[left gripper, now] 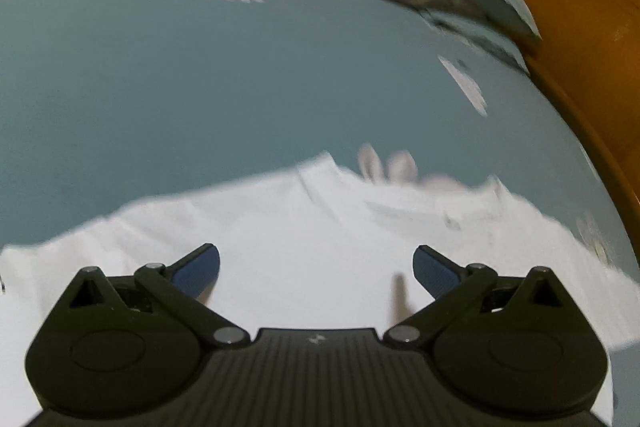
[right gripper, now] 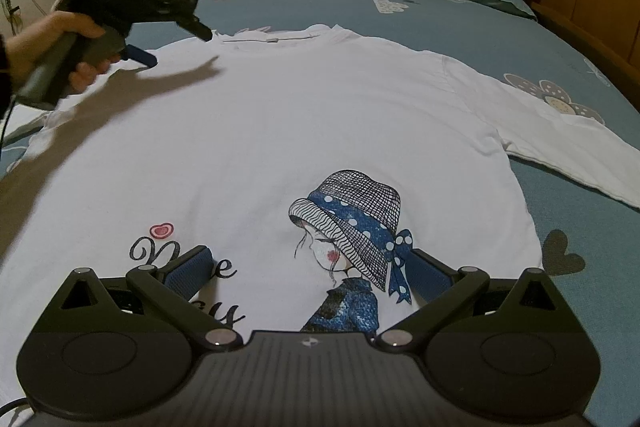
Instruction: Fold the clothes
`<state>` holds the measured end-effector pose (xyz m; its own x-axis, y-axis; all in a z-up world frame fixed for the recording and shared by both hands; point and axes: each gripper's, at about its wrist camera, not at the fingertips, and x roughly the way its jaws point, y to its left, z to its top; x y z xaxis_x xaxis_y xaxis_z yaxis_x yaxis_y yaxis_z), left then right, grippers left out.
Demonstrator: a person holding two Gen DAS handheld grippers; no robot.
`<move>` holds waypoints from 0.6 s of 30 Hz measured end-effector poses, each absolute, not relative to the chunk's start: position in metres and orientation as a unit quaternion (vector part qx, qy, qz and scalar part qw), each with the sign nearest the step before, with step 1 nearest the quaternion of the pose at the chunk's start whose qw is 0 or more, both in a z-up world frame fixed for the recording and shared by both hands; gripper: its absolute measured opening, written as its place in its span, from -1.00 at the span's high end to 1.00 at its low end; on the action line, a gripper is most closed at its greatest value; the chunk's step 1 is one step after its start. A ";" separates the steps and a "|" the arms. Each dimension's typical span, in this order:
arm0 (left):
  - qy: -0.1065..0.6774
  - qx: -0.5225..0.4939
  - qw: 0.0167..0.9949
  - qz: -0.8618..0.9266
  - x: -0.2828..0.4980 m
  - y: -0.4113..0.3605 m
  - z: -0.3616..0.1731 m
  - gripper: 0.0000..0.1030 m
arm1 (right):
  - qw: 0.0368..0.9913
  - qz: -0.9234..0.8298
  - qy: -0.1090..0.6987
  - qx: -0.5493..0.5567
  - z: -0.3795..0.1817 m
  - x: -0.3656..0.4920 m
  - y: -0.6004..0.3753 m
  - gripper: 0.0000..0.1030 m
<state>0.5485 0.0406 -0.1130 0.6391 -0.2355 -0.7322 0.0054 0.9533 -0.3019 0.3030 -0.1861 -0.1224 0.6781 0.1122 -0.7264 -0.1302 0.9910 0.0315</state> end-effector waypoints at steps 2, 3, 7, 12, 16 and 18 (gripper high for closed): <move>0.417 -0.142 0.897 -0.043 0.559 0.045 -0.112 -0.99 | 0.916 0.067 0.396 -0.011 -0.122 0.303 -0.187 -1.00; 0.419 -0.146 0.896 -0.037 0.560 0.047 -0.111 -0.99 | 0.916 0.068 0.395 -0.011 -0.122 0.303 -0.187 -1.00; 0.420 -0.155 0.893 -0.042 0.544 0.047 -0.088 -0.99 | 0.916 0.074 0.395 -0.011 -0.123 0.302 -0.189 -1.00; 0.412 -0.121 0.902 -0.038 0.507 0.053 -0.031 -0.99 | 0.915 0.074 0.396 -0.014 -0.122 0.302 -0.189 -1.00; 0.430 -0.101 0.897 -0.015 0.483 0.072 0.013 -0.99 | 0.914 0.073 0.398 -0.014 -0.122 0.302 -0.188 -1.00; 0.445 -0.083 0.892 0.008 0.468 0.084 0.022 -0.99 | 0.914 0.072 0.398 -0.015 -0.122 0.302 -0.187 -1.00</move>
<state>0.4679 0.0836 0.0221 0.6036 -0.0604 -0.7950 -0.0879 0.9860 -0.1417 0.3019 -0.1874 -0.1217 0.6728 0.1205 -0.7300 -0.1445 0.9890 0.0301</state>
